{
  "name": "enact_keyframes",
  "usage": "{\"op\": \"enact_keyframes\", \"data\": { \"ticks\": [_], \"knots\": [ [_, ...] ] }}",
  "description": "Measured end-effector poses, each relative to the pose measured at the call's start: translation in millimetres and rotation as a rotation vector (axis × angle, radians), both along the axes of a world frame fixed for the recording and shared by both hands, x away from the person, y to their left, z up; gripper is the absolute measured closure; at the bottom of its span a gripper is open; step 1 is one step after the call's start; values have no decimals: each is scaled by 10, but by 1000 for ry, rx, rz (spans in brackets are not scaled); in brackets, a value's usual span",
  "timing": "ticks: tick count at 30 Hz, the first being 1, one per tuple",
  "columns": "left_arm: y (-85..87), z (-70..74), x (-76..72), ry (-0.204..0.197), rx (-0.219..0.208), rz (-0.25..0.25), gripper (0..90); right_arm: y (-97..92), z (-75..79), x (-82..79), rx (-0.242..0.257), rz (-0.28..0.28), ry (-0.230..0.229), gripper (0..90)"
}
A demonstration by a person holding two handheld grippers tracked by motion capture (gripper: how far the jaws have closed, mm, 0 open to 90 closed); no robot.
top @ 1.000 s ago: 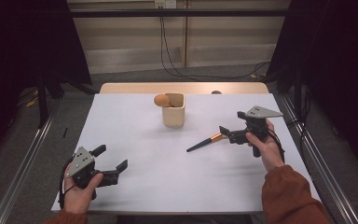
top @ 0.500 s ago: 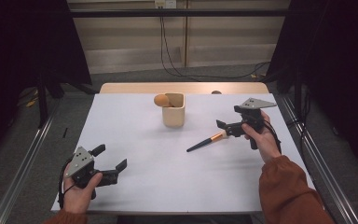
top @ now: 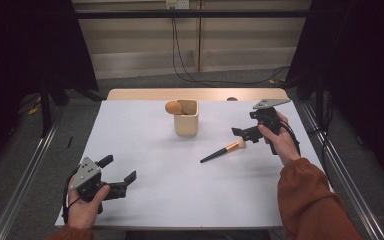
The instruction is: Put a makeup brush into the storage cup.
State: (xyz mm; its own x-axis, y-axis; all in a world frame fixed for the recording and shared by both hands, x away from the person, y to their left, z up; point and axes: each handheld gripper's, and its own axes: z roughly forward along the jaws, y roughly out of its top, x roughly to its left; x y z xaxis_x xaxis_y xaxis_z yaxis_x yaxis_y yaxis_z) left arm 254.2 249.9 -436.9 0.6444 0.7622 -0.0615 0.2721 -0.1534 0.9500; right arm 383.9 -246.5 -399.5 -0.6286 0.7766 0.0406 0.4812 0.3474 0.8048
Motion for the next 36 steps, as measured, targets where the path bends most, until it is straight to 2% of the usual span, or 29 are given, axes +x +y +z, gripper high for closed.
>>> {"op": "enact_keyframes", "data": {
  "ticks": [2, 6, 14, 17, 21, 25, 28, 33, 36],
  "knots": [
    [5, 0, 3, -2, 5, -1, 30, 4, 20, 25, -28, 11, 17, 26],
    [23, -6, 11, 0, 3, 5, 30, 3, 50, 73, -52, 30, 63, 33],
    [29, -6, 15, -2, 4, 4, 30, 36, 7, 137, -164, 93, 129, 31],
    [33, -6, 17, -3, 6, 6, 30, 26, 12, 165, -174, 126, 156, 29],
    [34, -6, 17, -3, 8, 7, 30, 31, 35, 206, -230, 174, 202, 29],
    [32, -12, 26, 3, 8, 3, 30, 58, 59, 234, -239, 202, 260, 42],
    [33, -12, 24, 3, 8, 2, 32, 95, 57, 261, -287, 213, 282, 50],
    [35, -12, 23, 2, 8, 1, 32, 133, 27, 307, -340, 251, 322, 48],
    [31, -12, 24, 3, 11, 1, 32, 144, 7, 331, -330, 271, 338, 51]
  ]
}}
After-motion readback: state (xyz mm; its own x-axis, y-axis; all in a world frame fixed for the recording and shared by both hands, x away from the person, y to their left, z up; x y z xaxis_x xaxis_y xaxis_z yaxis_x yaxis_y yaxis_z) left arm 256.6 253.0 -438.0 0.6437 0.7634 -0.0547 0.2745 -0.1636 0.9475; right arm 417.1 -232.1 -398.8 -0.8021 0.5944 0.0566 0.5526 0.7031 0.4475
